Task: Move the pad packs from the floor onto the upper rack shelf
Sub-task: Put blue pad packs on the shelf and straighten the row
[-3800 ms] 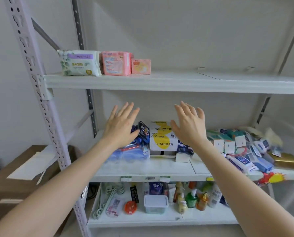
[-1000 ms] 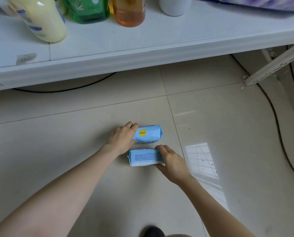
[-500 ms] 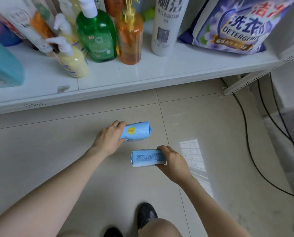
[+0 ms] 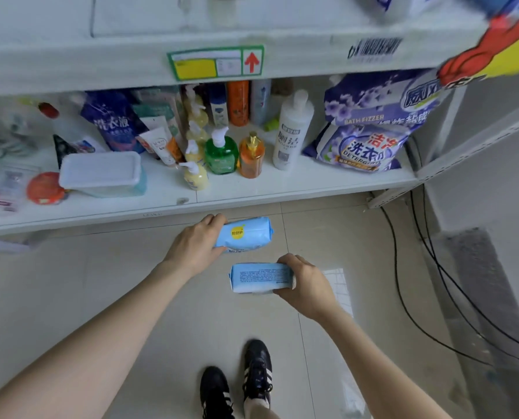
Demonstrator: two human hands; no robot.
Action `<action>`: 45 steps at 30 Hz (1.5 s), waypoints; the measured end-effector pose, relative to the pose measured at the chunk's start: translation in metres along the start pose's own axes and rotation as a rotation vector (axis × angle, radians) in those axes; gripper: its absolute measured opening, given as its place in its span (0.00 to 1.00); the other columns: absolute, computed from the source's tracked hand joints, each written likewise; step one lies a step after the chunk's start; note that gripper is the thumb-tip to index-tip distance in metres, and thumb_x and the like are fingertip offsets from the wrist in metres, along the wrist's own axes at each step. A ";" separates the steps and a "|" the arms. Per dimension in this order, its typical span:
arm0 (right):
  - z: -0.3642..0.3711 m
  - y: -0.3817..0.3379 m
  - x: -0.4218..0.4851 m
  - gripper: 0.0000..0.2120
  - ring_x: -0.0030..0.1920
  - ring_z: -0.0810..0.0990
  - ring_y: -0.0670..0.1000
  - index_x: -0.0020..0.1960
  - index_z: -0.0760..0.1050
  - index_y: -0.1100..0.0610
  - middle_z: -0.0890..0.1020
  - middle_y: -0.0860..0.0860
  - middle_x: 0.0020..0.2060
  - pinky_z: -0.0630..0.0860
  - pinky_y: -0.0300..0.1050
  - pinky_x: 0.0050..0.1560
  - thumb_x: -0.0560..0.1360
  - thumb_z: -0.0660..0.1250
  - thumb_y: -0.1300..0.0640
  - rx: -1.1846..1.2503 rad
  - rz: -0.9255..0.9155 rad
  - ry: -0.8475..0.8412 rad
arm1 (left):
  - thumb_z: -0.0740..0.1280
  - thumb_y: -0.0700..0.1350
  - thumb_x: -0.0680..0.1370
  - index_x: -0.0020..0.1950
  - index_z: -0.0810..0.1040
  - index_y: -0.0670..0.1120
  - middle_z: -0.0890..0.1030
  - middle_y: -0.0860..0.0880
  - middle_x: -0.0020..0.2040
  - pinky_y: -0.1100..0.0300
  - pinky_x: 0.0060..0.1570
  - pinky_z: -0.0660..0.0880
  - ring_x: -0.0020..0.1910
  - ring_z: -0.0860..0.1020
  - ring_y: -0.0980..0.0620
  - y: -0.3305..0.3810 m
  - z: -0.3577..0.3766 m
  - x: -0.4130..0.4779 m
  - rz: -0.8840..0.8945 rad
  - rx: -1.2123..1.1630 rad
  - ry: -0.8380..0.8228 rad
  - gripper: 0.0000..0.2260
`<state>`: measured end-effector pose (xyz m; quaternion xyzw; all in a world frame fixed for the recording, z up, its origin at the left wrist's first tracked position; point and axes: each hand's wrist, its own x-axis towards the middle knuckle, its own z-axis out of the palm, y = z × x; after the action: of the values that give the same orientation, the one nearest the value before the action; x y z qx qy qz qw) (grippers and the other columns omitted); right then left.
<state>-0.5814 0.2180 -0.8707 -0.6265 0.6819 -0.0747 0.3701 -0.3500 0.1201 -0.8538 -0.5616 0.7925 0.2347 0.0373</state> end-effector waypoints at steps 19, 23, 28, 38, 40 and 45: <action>-0.195 -0.221 -0.192 0.21 0.45 0.75 0.48 0.52 0.74 0.47 0.78 0.46 0.46 0.75 0.47 0.47 0.62 0.77 0.50 0.002 -0.226 0.032 | 0.75 0.51 0.71 0.56 0.75 0.48 0.79 0.51 0.49 0.52 0.47 0.75 0.48 0.77 0.48 0.068 -0.293 -0.220 0.054 -0.154 0.288 0.18; -0.227 -0.270 -0.233 0.22 0.45 0.76 0.50 0.53 0.76 0.49 0.79 0.48 0.47 0.73 0.45 0.46 0.62 0.77 0.48 -0.028 -0.313 0.101 | 0.76 0.52 0.70 0.57 0.75 0.50 0.81 0.51 0.48 0.54 0.44 0.75 0.45 0.78 0.49 0.077 -0.353 -0.274 0.079 -0.136 0.362 0.19; -0.276 -0.333 -0.271 0.20 0.41 0.80 0.52 0.51 0.75 0.53 0.80 0.51 0.45 0.75 0.45 0.38 0.63 0.78 0.50 -0.033 -0.400 0.055 | 0.75 0.55 0.70 0.58 0.75 0.53 0.80 0.54 0.51 0.56 0.46 0.76 0.45 0.78 0.54 0.085 -0.429 -0.336 0.092 -0.153 0.440 0.19; -0.370 -0.445 -0.316 0.16 0.39 0.77 0.45 0.44 0.76 0.50 0.81 0.48 0.41 0.72 0.41 0.40 0.61 0.78 0.47 -0.082 -0.638 0.026 | 0.78 0.52 0.65 0.46 0.78 0.56 0.83 0.55 0.44 0.51 0.46 0.80 0.40 0.81 0.54 0.093 -0.561 -0.423 0.079 -0.300 0.669 0.13; -0.388 -0.460 -0.321 0.19 0.38 0.77 0.48 0.43 0.78 0.51 0.81 0.49 0.39 0.71 0.44 0.40 0.58 0.78 0.44 -0.069 -0.685 0.051 | 0.79 0.50 0.65 0.47 0.79 0.54 0.84 0.54 0.46 0.49 0.52 0.79 0.46 0.82 0.54 0.099 -0.584 -0.434 0.102 -0.307 0.726 0.14; -0.427 -0.496 -0.335 0.23 0.33 0.70 0.47 0.42 0.76 0.60 0.74 0.49 0.34 0.67 0.43 0.36 0.58 0.78 0.47 -0.080 -0.784 0.091 | 0.80 0.46 0.67 0.51 0.79 0.48 0.84 0.51 0.50 0.52 0.59 0.76 0.52 0.82 0.53 0.117 -0.636 -0.457 0.091 -0.302 0.781 0.17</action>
<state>-0.4600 0.2674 -0.1472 -0.8492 0.4093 -0.2113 0.2582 -0.1587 0.2861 -0.1031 -0.5721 0.7277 0.1190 -0.3593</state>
